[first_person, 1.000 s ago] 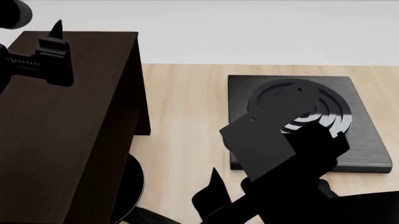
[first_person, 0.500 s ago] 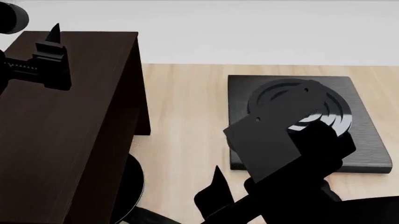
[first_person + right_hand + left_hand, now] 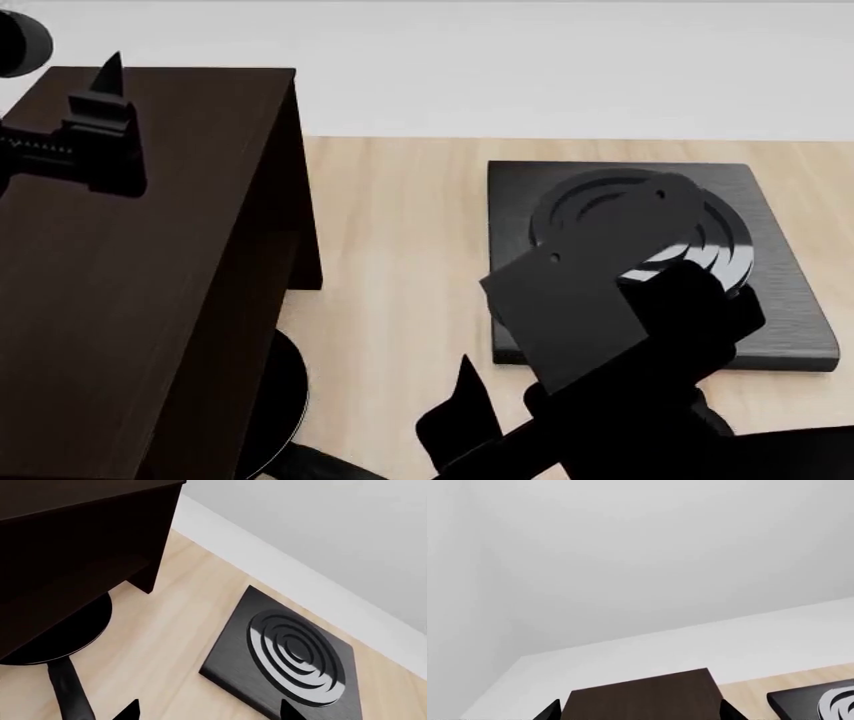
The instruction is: Put the frying pan under the cabinet shelf.
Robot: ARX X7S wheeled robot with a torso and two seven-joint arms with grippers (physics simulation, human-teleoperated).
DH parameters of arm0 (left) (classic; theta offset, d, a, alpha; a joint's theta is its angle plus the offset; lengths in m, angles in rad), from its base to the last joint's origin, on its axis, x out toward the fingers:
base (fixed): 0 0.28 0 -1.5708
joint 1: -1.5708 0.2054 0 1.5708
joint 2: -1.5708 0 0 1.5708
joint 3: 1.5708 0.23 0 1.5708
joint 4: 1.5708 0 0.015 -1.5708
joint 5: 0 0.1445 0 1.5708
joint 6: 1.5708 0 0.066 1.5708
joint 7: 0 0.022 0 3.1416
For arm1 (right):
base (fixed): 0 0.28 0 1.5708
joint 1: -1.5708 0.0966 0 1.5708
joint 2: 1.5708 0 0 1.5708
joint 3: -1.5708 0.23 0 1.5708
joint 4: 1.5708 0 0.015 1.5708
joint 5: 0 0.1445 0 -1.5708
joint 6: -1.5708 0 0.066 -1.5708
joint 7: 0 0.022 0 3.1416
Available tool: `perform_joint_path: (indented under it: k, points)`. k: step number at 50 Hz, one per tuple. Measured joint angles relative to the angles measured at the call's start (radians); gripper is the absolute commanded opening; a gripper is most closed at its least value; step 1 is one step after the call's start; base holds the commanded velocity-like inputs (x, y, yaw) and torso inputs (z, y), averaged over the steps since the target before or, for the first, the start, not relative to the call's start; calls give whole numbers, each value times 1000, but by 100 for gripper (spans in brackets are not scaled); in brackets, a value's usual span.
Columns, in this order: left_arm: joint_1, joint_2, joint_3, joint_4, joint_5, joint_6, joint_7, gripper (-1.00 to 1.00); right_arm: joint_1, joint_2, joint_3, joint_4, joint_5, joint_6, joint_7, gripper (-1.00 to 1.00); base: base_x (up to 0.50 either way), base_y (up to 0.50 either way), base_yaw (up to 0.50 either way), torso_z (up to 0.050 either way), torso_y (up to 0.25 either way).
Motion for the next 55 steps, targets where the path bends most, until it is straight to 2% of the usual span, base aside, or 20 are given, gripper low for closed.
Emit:
perform_joint_path:
  k: [11,22,36,47,51,55]
  points:
    - [11,-8,-12,14,-9,-6,-5,100,3,3,5,-8,7,-4,10,100,0,0,0,0,0]
    - [22,-19,-17,11,-12,6,-2,100,40,46,38,-51,81,-21,85,100,0,0,0,0,0]
    - [36,-21,-8,8,-14,25,0,100,78,167,91,-164,200,-58,187,100,0,0,0,0,0]
    - [45,-26,-70,108,-73,-61,-17,100,184,310,156,-315,421,-76,324,100,0,0,0,0,0]
    - [50,-26,-122,167,-118,-120,-30,100,186,370,247,-364,530,-70,375,100,0,0,0,0,0]
    - [58,-40,-180,215,-214,-164,-80,100,26,388,491,-396,690,-23,482,100,0,0,0,0,0]
